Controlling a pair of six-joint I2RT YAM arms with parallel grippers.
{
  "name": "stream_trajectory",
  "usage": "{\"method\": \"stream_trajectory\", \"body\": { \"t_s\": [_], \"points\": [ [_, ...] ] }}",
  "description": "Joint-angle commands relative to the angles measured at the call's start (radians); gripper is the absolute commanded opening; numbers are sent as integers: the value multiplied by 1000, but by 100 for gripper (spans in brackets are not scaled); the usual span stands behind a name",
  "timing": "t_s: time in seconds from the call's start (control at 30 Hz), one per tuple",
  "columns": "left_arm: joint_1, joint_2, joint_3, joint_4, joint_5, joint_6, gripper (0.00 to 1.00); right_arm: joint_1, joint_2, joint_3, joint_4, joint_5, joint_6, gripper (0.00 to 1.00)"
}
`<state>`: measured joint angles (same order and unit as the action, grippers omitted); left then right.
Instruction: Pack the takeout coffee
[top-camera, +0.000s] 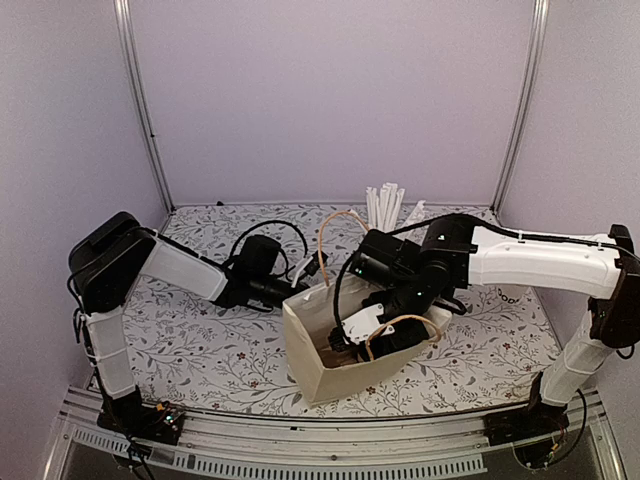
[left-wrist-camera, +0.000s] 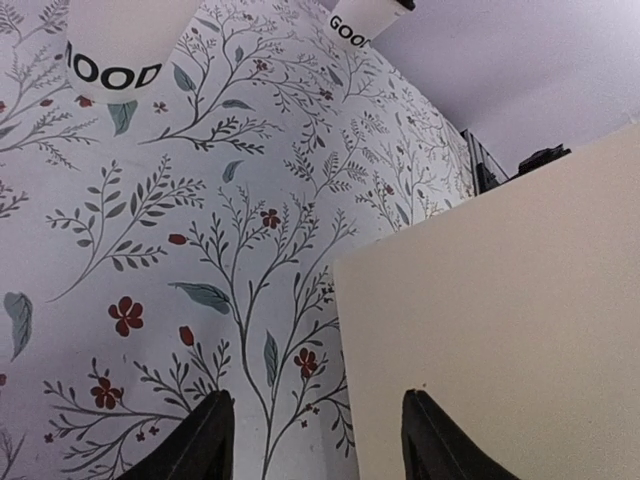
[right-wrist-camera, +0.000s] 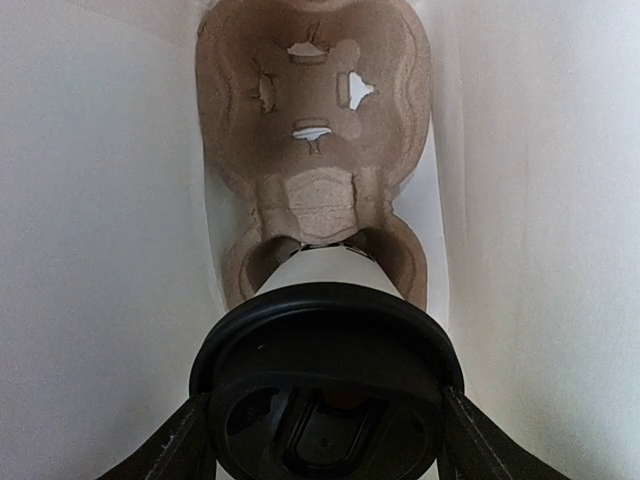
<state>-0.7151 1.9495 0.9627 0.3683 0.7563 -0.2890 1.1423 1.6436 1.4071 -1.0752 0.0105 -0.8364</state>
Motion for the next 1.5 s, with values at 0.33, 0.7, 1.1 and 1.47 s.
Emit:
{"method": "stream_trajectory", "body": {
  "t_s": [0.33, 0.7, 1.1, 1.47],
  "points": [
    [29, -78, -47, 50, 21, 0, 59, -5, 141, 55, -220, -147, 57, 37],
    [42, -136, -86, 36, 11, 0, 59, -36, 226, -28, -151, -176, 25, 36],
    [44, -210, -72, -17, 1, 4, 59, -36, 226, -101, -80, -31, 82, 35],
    [45, -406, 24, -330, -129, 78, 59, -18, 267, -65, -96, 89, 156, 38]
  ]
}}
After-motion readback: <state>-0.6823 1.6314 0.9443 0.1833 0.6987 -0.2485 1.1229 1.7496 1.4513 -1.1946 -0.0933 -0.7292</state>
